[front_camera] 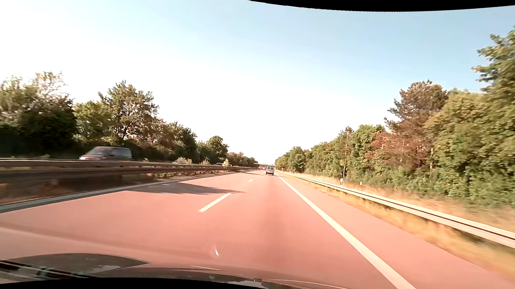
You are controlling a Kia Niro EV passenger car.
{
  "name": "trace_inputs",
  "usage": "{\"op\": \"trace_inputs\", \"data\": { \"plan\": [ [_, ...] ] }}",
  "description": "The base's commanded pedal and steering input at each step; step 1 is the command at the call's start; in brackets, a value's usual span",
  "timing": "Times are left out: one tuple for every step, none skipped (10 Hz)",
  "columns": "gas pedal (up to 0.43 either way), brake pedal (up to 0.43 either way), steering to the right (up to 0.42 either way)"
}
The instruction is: Follow the waypoints while adhering to traffic rules and regulations
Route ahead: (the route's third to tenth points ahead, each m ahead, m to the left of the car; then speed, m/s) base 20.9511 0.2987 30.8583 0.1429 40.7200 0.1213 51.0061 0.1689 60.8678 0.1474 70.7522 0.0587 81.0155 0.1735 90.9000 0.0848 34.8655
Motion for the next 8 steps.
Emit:
{"op": "trace_inputs", "data": {
  "plan": [
    [0.157,0.006,-0.001],
    [0.157,0.006,-0.001],
    [0.157,0.006,-0.001],
    [0.157,0.006,-0.001],
    [0.169,0.006,-0.001],
    [0.169,0.006,-0.002],
    [0.169,0.006,-0.002],
    [0.169,0.006,-0.002]
  ]
}}
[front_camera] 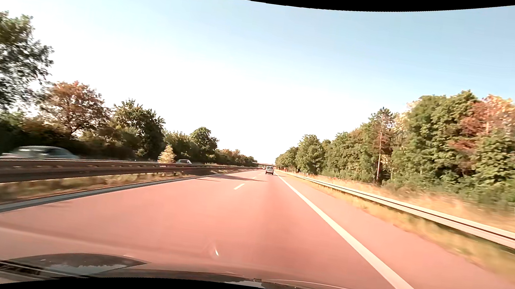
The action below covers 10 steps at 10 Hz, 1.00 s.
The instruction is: Follow the waypoints while adhering to traffic rules and regulations
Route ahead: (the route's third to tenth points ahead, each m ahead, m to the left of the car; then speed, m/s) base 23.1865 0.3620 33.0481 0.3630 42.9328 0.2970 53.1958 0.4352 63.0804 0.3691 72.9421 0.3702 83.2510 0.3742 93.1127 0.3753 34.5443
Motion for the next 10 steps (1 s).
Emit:
{"op": "trace_inputs", "data": {
  "plan": [
    [0.169,0.006,-0.001],
    [0.169,0.006,-0.002],
    [0.169,0.006,-0.001],
    [0.169,0.006,-0.002],
    [0.169,0.006,-0.002],
    [0.169,0.006,-0.002],
    [0.169,0.006,-0.002],
    [0.177,0.006,-0.002],
    [0.189,0.006,-0.002],
    [0.197,0.006,-0.002]
  ]
}}
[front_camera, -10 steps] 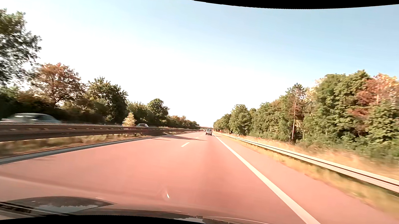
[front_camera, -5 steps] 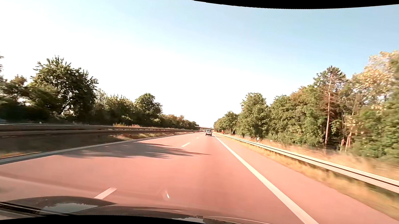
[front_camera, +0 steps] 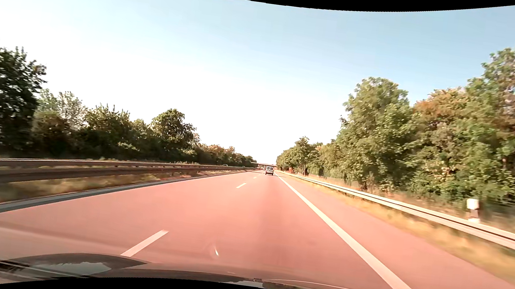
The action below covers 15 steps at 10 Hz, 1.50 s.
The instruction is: Follow the waypoints while adhering to traffic rules and regulations
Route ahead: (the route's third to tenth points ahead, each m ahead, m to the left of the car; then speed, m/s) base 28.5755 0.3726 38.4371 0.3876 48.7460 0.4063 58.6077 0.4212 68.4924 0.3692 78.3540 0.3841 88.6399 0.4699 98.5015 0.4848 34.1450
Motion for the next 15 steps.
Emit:
{"op": "trace_inputs", "data": {
  "plan": [
    [0.197,0.006,-0.002],
    [0.228,0.006,-0.002],
    [0.26,0.006,-0.002],
    [0.268,0.006,-0.002],
    [0.268,0.006,-0.002],
    [0.268,0.006,-0.002],
    [0.287,0.006,-0.002],
    [0.311,0.006,-0.003],
    [0.311,0.006,-0.002],
    [0.331,0.006,-0.002],
    [0.339,0.006,-0.002],
    [0.339,0.006,-0.002],
    [0.339,0.006,-0.002],
    [0.339,0.006,-0.002],
    [0.339,0.006,-0.002]
  ]
}}
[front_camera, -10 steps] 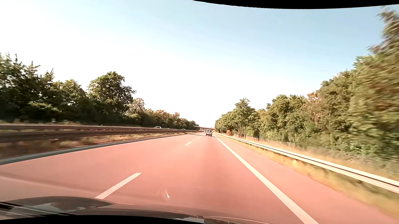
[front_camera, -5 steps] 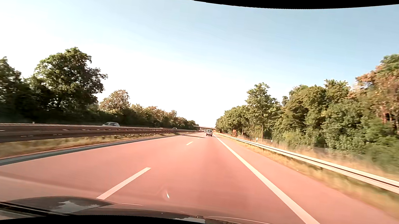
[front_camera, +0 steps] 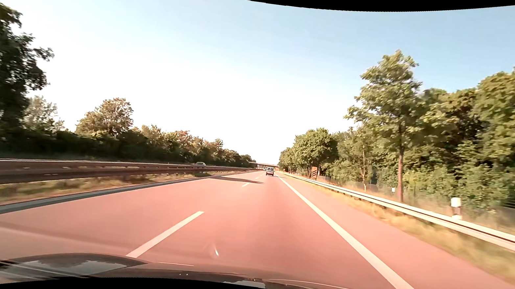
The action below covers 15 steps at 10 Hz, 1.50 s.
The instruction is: Follow the waypoints while adhering to traffic rules and regulations
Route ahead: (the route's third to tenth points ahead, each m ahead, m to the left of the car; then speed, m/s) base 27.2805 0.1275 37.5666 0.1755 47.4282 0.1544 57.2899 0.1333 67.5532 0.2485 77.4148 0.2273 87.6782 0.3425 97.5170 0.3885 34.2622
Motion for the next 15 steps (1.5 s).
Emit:
{"op": "trace_inputs", "data": {
  "plan": [
    [0.339,0.006,-0.002],
    [0.339,0.006,-0.002],
    [0.339,0.006,-0.002],
    [0.339,0.006,-0.002],
    [0.339,0.006,-0.003],
    [0.339,0.006,-0.003],
    [0.339,0.006,-0.003],
    [0.339,0.006,-0.003],
    [0.339,0.006,-0.003],
    [0.339,0.006,-0.003],
    [0.339,0.006,-0.003],
    [0.339,0.006,-0.003],
    [0.339,0.006,-0.003],
    [0.339,0.006,-0.003],
    [0.339,0.006,-0.001]
  ]
}}
